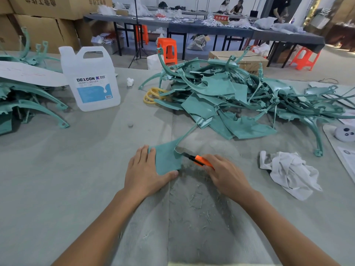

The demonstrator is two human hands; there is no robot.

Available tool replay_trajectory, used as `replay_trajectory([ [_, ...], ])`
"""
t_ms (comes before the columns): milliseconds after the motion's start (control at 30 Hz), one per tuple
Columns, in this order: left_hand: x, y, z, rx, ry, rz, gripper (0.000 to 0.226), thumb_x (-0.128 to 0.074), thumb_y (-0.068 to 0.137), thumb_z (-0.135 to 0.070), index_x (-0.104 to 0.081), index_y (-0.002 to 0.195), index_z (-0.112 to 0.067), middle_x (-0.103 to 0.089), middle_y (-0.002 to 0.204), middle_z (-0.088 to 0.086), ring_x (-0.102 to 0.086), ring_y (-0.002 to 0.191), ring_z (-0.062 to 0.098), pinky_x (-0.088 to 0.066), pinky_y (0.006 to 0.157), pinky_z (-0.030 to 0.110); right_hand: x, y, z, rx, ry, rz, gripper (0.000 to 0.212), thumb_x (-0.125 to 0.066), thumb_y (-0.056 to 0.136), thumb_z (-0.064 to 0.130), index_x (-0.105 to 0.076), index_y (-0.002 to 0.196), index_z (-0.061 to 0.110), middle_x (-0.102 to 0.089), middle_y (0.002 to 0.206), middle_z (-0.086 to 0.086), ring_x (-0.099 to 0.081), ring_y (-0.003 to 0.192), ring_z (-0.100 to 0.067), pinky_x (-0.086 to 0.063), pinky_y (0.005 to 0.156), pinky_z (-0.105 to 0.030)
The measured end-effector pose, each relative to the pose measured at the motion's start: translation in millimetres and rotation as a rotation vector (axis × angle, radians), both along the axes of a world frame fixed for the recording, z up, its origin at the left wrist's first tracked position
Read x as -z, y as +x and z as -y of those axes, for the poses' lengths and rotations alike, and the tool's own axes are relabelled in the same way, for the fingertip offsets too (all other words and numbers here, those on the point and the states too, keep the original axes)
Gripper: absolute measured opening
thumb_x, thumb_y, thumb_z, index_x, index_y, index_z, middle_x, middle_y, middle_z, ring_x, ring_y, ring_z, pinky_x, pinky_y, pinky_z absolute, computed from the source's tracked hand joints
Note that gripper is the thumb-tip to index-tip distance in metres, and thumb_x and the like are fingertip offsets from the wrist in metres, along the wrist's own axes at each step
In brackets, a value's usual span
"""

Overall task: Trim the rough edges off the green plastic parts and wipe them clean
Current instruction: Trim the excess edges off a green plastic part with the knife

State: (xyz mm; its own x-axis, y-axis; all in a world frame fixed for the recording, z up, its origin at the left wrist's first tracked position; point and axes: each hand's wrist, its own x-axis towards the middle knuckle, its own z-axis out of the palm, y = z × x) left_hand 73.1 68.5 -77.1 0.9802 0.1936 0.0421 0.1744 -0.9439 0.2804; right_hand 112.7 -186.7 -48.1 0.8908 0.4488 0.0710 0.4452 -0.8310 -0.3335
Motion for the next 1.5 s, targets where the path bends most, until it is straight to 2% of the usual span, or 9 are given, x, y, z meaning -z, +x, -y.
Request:
replay_trajectory([
  [167,1.2,-0.2,-0.2,-0.005,-0.003,0.018,0.125,-0.024,0.062,-0.098,-0.018,0.157,-0.017,-0.01,0.167,0.006,-0.005,0.154,0.023,-0.012,0.122,0.041,0.9,-4.1,6.1,-0.067,-0.019,-0.049,0.027,-0.044,0.106,0.043,-0.046,0.133,0.042,-0.057,0.11,0.013,-0.056,0.091,-0.015,-0.053,0.076,-0.041],
  [333,1.8,-0.9,0.3,-0.005,0.0,0.01,0.125,-0.024,0.062,-0.098,-0.018,0.157,-0.017,-0.011,0.167,0.006,-0.005,0.154,0.022,-0.012,0.122,0.042,-0.4,2.0,6.6,-0.015,0.001,-0.015,0.025,-0.044,0.106,0.041,-0.048,0.131,0.039,-0.057,0.101,0.01,-0.057,0.087,-0.017,-0.05,0.075,-0.04],
  [500,1.2,-0.1,0.1,-0.005,0.002,0.027,0.123,-0.025,0.064,-0.098,-0.019,0.156,-0.018,-0.011,0.167,0.006,-0.005,0.154,0.023,-0.013,0.122,0.042,-0.7,-7.6,12.1,-0.104,-0.086,-0.031,0.031,-0.038,0.106,0.047,-0.045,0.137,0.044,-0.056,0.112,0.011,-0.056,0.103,-0.019,-0.05,0.08,-0.041],
  [733,1.6,-0.4,0.3,-0.005,0.005,0.011,0.122,-0.027,0.065,-0.097,-0.016,0.157,-0.018,-0.009,0.167,0.005,-0.003,0.154,0.022,-0.011,0.123,0.042,2.2,-5.6,11.4,-0.115,-0.145,0.003,0.034,-0.037,0.107,0.048,-0.043,0.14,0.042,-0.056,0.116,0.009,-0.055,0.108,-0.022,-0.051,0.082,-0.044],
  [933,3.6,-0.7,1.4,-0.01,0.002,0.009,0.119,-0.031,0.069,-0.095,-0.017,0.158,-0.017,-0.009,0.168,0.006,-0.003,0.154,0.022,-0.011,0.124,0.041,7.8,-7.0,10.2,-0.107,-0.112,0.065,0.03,-0.04,0.107,0.046,-0.042,0.136,0.041,-0.057,0.11,0.008,-0.055,0.098,-0.022,-0.052,0.075,-0.042],
  [1100,3.2,-0.9,1.9,-0.01,0.015,0.016,0.118,-0.034,0.07,-0.095,-0.017,0.157,-0.017,-0.01,0.167,0.005,-0.004,0.154,0.022,-0.011,0.123,0.041,7.9,-3.8,11.0,-0.131,-0.113,0.039,0.032,-0.043,0.108,0.04,-0.043,0.14,0.041,-0.058,0.113,0.006,-0.055,0.102,-0.024,-0.051,0.08,-0.043],
  [1267,-5.3,-0.7,6.9,-0.022,0.011,-0.036,0.119,-0.031,0.072,-0.095,-0.011,0.159,-0.016,-0.005,0.168,0.008,0.001,0.154,0.024,-0.009,0.124,0.042,6.5,-8.2,7.1,-0.09,-0.079,0.085,0.03,-0.039,0.106,0.045,-0.045,0.135,0.037,-0.057,0.1,0.002,-0.056,0.09,-0.028,-0.051,0.076,-0.045],
  [1400,-11.2,-15.2,0.6,0.06,0.004,-0.165,0.133,-0.017,0.057,-0.107,0.003,0.161,-0.026,0.008,0.168,0.007,0.01,0.154,0.023,-0.004,0.123,0.043,4.0,-4.2,8.8,-0.003,0.024,0.072,0.029,-0.041,0.107,0.042,-0.048,0.134,0.033,-0.058,0.093,0.001,-0.057,0.084,-0.028,-0.051,0.074,-0.046],
  [1500,-8.5,-32.3,-2.0,0.095,0.039,-0.126,0.124,-0.017,0.06,-0.106,0.001,0.16,-0.034,0.008,0.168,0.006,0.009,0.154,0.021,-0.006,0.122,0.041,4.1,-3.0,7.6,0.024,0.049,0.076,0.025,-0.041,0.107,0.038,-0.048,0.131,0.033,-0.057,0.091,0.0,-0.056,0.081,-0.027,-0.05,0.071,-0.045],
])
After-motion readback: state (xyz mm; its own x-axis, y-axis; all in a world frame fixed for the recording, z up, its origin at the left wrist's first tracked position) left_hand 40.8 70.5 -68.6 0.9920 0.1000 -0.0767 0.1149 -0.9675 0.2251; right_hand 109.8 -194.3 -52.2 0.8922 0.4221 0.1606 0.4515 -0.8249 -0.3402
